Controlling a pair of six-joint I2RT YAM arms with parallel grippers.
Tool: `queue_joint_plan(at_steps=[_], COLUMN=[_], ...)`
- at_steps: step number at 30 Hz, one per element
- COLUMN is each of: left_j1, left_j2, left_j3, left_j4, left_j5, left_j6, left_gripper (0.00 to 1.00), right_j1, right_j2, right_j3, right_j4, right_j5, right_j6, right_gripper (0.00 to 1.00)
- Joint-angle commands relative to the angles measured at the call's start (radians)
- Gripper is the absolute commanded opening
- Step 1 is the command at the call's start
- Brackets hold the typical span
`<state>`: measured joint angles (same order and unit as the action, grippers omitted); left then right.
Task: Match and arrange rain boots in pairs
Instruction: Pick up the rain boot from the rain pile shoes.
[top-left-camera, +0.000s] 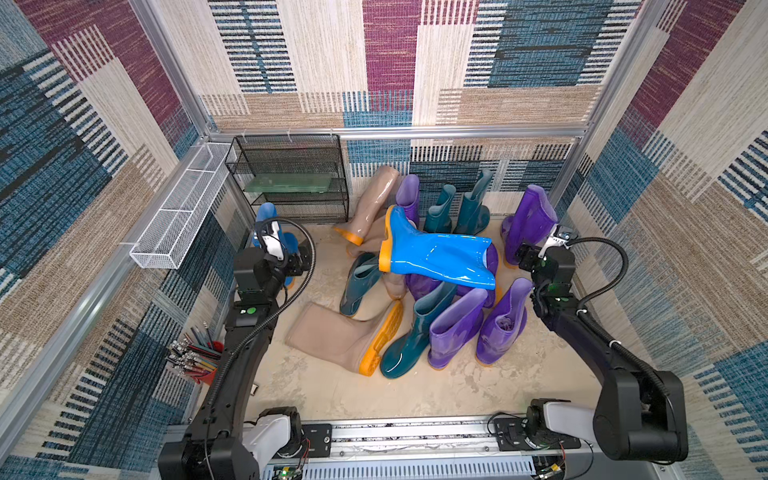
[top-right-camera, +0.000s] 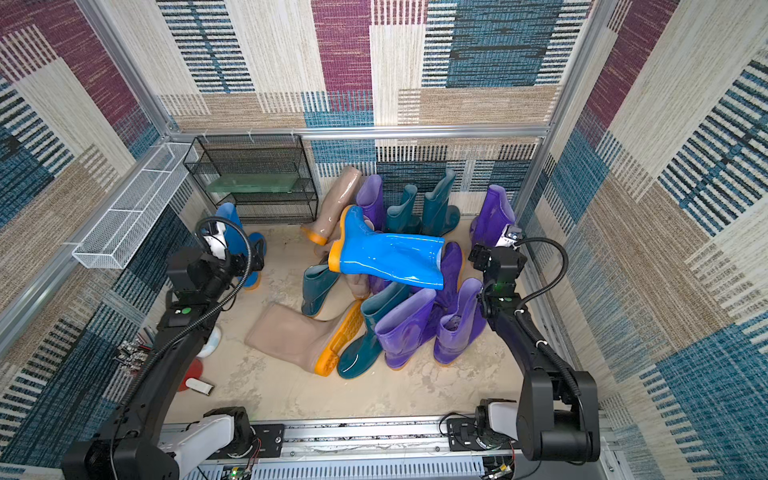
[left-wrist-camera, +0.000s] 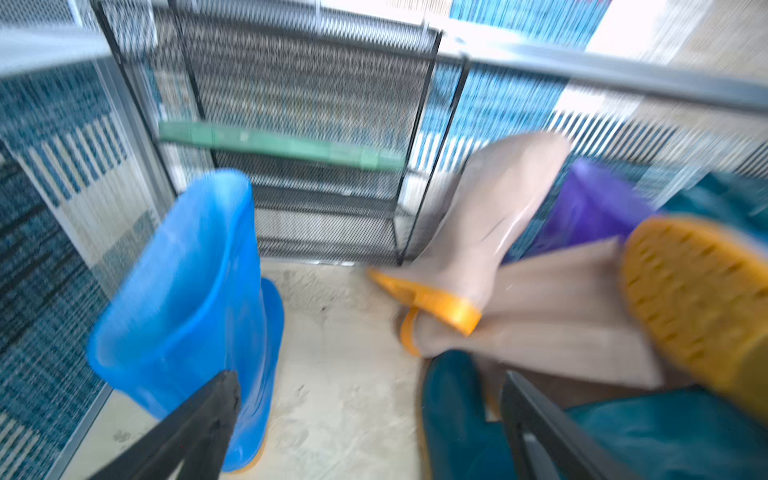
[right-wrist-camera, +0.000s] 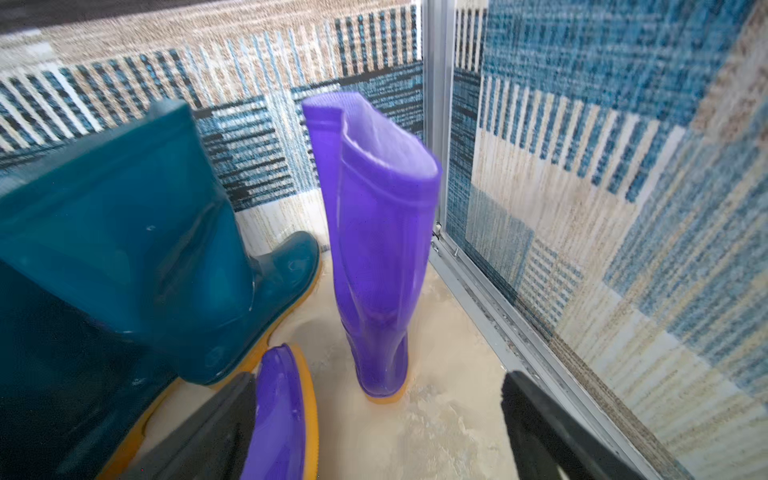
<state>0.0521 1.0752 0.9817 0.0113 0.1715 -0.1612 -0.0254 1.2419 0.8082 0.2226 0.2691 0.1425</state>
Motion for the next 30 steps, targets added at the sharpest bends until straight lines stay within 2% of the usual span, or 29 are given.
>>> queue_joint_plan(at_steps=[1, 3, 5, 6, 7, 8, 9, 10, 12, 13, 15, 17, 24, 28, 30], left_j1=[-0.003, -0.003, 0.007, 0.017, 0.017, 0.018, 0.032, 0.048, 0.066, 0.063, 0.024, -0.081, -0.619, -0.927, -1.031], left_j2=[0.004, 0.000, -0.014, -0.023, -0.035, -0.049, -0.070, -0.084, -0.076, -0.065, -0.049, -0.019, 0.175, 0.322, 0.389], left_j3=[0.140, 0.220, 0.257, 0.275, 0.274, 0.250, 0.202, 0.171, 0.147, 0.158, 0.195, 0.296, 0.619, 0.701, 0.720], left_j4=[-0.263, -0.342, -0.357, -0.373, -0.392, -0.371, -0.319, -0.305, -0.237, -0.229, -0.268, -0.416, -0.791, -0.850, -0.836], left_j5=[0.140, 0.191, 0.320, 0.371, 0.377, 0.353, 0.337, 0.318, 0.426, 0.470, 0.445, 0.317, -0.253, -0.634, -0.774], left_j6=[-0.173, -0.279, -0.343, -0.340, -0.323, -0.373, -0.443, -0.520, -0.523, -0.501, -0.457, -0.333, 0.082, 0.310, 0.414], left_gripper=[1.00, 1.00, 1.00, 1.00, 0.99, 0.99, 0.99, 0.99, 0.99, 0.92, 0.84, 0.82, 0.82, 0.81, 0.81], right_j1=[0.024, 0.025, -0.011, -0.056, -0.119, -0.184, -0.237, -0.256, -0.234, -0.204, -0.160, -0.135, -0.059, -0.042, -0.041], right_j2=[-0.045, -0.060, -0.068, -0.076, -0.092, -0.107, -0.122, -0.134, -0.159, -0.173, -0.196, -0.217, -0.238, -0.228, -0.220], right_j3=[0.089, 0.159, 0.239, 0.248, 0.220, 0.174, 0.121, 0.091, 0.127, 0.152, 0.176, 0.181, 0.168, 0.168, 0.170], right_j4=[-0.218, -0.319, -0.438, -0.461, -0.429, -0.355, -0.252, -0.205, -0.301, -0.348, -0.392, -0.401, -0.385, -0.388, -0.392], right_j5=[-0.015, -0.007, -0.104, -0.195, -0.354, -0.537, -0.712, -0.767, -0.682, -0.617, -0.549, -0.543, -0.544, -0.533, -0.535], right_j6=[0.056, 0.135, 0.240, 0.334, 0.413, 0.450, 0.480, 0.483, 0.436, 0.392, 0.344, 0.341, 0.338, 0.330, 0.326], right_gripper=[0.95, 0.95, 0.95, 0.95, 0.95, 0.95, 0.99, 0.94, 0.93, 0.94, 0.96, 0.97, 0.97, 0.97, 0.97])
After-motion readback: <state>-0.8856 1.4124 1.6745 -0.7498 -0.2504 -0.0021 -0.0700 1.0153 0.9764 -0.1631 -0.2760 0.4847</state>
